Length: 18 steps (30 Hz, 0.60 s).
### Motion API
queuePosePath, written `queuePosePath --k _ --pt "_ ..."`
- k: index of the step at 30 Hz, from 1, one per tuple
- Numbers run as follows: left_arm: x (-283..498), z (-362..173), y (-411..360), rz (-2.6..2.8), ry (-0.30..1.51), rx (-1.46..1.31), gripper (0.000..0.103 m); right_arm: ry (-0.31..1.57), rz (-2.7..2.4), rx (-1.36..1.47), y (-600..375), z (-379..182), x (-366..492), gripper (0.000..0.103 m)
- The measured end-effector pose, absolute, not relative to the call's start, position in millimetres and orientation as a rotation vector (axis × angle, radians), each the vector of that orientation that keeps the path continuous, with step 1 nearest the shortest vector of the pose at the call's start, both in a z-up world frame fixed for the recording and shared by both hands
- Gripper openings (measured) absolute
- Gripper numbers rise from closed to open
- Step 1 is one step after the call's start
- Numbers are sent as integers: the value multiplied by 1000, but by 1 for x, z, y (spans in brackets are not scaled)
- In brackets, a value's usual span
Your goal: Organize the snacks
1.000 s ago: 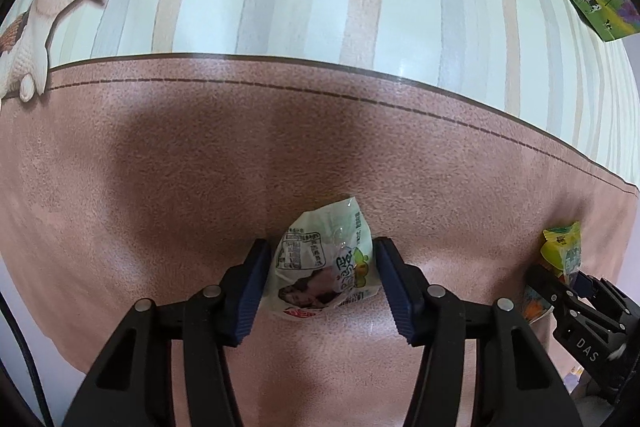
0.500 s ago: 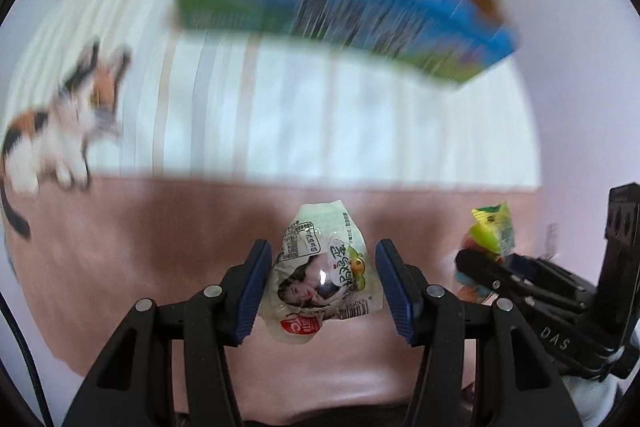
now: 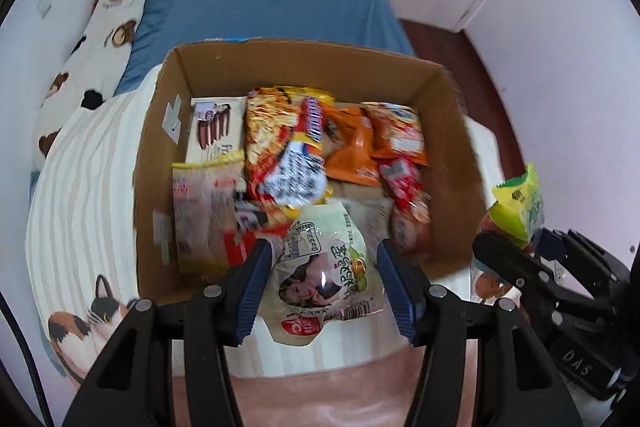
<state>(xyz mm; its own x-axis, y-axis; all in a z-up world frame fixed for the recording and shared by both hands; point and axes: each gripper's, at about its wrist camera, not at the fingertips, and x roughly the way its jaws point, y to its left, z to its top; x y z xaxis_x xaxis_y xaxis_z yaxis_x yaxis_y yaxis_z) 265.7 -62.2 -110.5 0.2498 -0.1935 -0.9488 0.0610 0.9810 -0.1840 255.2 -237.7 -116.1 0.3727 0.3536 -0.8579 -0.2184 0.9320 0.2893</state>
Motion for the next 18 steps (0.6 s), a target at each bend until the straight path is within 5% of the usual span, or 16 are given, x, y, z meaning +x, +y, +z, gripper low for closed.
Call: queuePosePath --k 4,6,8,9,18 --pt "305 -140 -54 -130 1372 -141 52 1212 361 180 -231 -153 304 50" --pt "318 -152 -53 -134 1397 -136 55 1280 366 215 -231 -177 325 58" --pt "326 -160 -50 -112 1413 -145 72 1305 366 216 -229 -191 335 90" --pt "329 -165 -48 -116 1422 -157 78 1305 351 206 -230 -193 339 92" --pt "317 -173 -51 -44 1346 -33 81 1319 245 83 -235 -195 332 94"
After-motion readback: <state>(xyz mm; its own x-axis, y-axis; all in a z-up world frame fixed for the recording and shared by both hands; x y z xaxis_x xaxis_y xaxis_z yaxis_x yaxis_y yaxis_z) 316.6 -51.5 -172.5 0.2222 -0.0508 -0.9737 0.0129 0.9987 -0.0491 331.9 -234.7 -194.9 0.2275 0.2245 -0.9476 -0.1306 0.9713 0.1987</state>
